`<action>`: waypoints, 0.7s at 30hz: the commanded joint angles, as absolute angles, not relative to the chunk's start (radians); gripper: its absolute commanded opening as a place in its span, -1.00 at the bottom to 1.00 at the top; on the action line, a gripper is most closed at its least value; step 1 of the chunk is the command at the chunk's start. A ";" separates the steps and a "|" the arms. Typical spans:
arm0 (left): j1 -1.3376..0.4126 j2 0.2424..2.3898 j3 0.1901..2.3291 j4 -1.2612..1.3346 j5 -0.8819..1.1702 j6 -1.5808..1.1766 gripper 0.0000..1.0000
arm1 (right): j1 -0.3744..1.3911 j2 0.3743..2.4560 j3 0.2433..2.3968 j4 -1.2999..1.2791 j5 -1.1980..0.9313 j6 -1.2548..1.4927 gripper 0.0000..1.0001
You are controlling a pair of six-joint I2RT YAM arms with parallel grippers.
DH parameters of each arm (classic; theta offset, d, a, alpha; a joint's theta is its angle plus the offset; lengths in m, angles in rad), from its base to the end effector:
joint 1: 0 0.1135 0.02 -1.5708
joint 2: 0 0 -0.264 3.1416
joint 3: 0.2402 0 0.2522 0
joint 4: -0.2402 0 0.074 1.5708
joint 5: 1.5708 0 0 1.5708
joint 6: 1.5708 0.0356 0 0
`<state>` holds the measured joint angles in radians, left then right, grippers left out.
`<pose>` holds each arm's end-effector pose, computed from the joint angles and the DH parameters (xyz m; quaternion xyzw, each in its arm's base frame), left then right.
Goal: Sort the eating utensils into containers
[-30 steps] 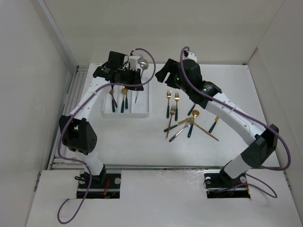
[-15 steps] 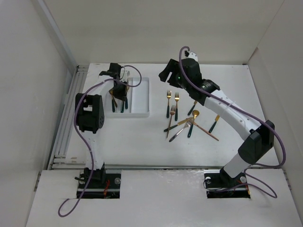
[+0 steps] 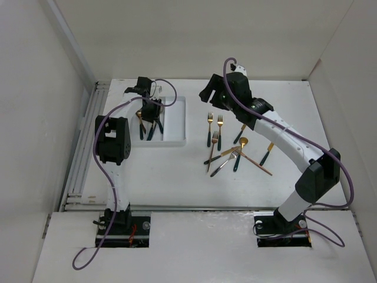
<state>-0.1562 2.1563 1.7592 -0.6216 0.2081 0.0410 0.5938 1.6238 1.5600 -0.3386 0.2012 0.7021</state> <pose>0.4652 -0.0807 0.2015 0.1224 0.9495 -0.1154 0.2649 0.3210 0.2081 0.3787 0.1002 0.8257 0.2644 0.4881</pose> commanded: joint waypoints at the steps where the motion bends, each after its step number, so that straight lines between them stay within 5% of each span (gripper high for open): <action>1: -0.158 2.143 1.799 -0.640 0.204 0.025 -0.37 | 0.581 1.623 1.572 -0.362 0.190 0.681 0.51; 9: -0.158 2.105 1.868 -0.678 0.166 0.015 -0.37 | 0.563 1.632 1.496 -0.451 0.228 0.658 0.48; 13: -0.158 2.069 1.919 -0.701 0.134 0.015 -0.37 | 0.563 1.632 1.430 -0.524 0.265 0.658 0.02; 16: -0.158 2.057 1.950 -0.710 0.133 0.024 -0.37 | 0.563 1.632 1.378 -0.555 0.265 0.672 -0.13; 19: -0.158 2.014 1.959 -0.719 0.106 0.035 -0.37 | 0.516 1.586 1.297 -0.569 0.265 0.704 -0.09; 21: -0.181 1.994 1.959 -0.719 0.054 0.049 -0.31 | 0.476 1.542 1.243 -0.569 0.274 0.732 0.16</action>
<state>-0.1623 2.1067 1.9121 -0.6933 0.1196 0.0303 0.5350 1.6196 1.2915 -0.5339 0.2386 0.6937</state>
